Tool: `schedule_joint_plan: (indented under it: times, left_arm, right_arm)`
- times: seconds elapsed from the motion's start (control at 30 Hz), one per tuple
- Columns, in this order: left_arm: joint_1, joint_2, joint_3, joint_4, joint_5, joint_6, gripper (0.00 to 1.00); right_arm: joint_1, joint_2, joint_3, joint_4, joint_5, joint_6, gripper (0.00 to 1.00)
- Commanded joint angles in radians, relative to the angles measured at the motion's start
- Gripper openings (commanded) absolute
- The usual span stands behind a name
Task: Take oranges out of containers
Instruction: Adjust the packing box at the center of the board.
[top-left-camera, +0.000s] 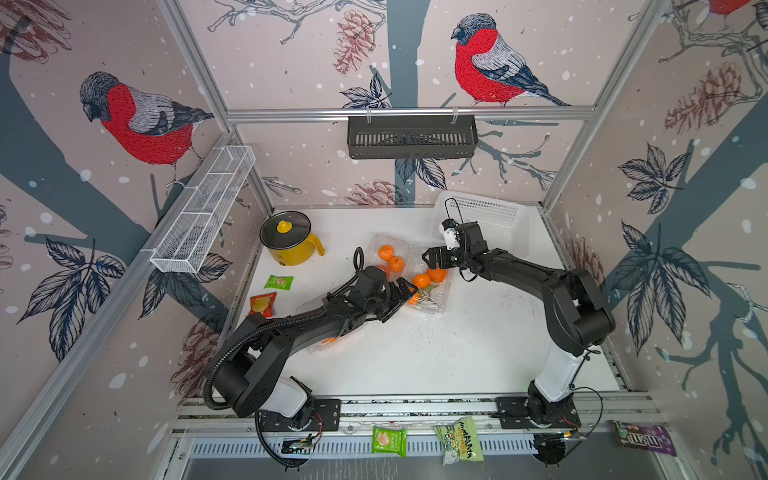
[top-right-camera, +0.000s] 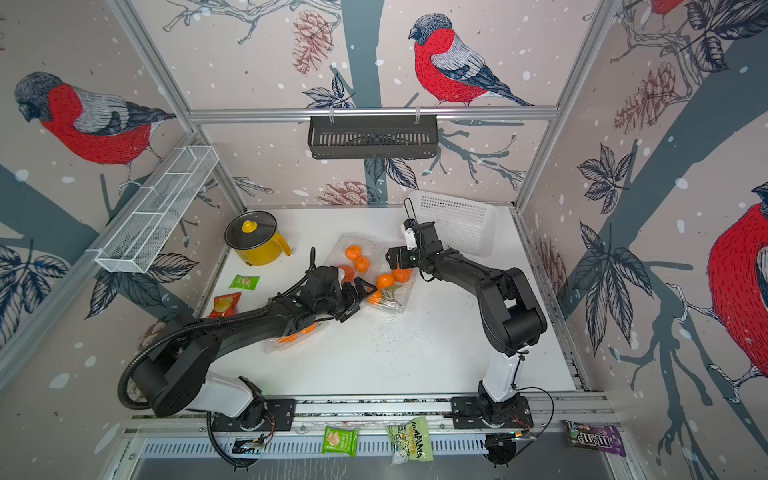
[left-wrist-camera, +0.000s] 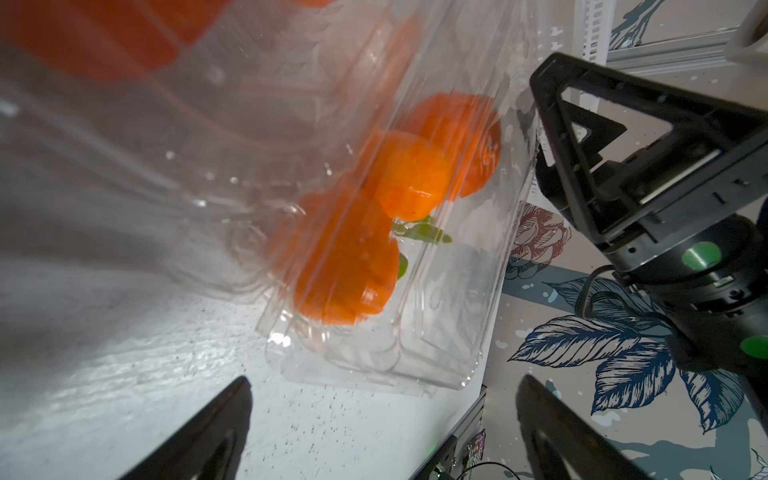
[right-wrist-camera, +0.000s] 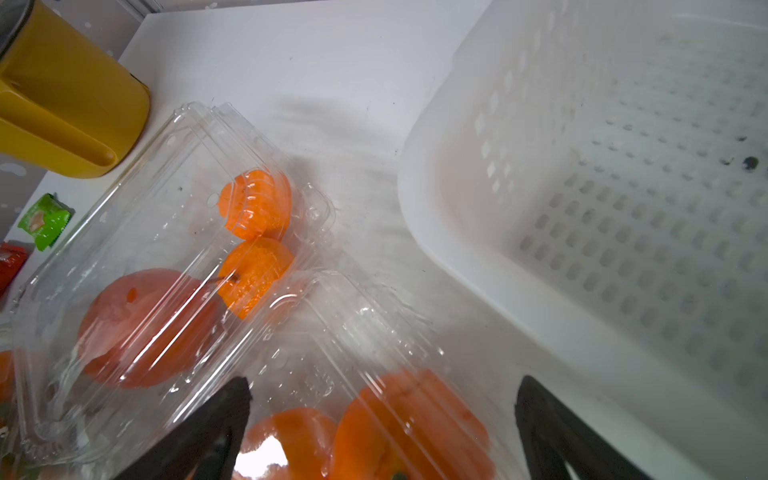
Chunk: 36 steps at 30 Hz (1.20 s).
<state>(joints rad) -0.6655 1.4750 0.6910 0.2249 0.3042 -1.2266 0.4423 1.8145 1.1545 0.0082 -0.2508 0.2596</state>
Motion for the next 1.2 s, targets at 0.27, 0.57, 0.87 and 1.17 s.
schedule_joint_plan:
  times: [0.27, 0.57, 0.87, 1.17]
  left_arm:
    - [0.007, 0.112, 0.111, 0.010, 0.013, 0.061, 0.98]
    - [0.007, 0.247, 0.324, -0.114, 0.044, 0.177, 0.97]
    - [0.038, 0.412, 0.613, -0.299, 0.035, 0.299, 0.97]
    - [0.103, 0.309, 0.581, -0.404, 0.015, 0.374, 0.97]
  right_arm:
    - [-0.002, -0.206, -0.218, 0.048, -0.021, 0.068, 1.00]
    - [-0.045, -0.446, -0.482, 0.070, -0.008, 0.284, 1.00]
    - [-0.134, -0.524, -0.545, 0.060, -0.009, 0.421, 1.00]
    - [-0.148, -0.501, -0.489, -0.001, 0.025, 0.375, 1.00]
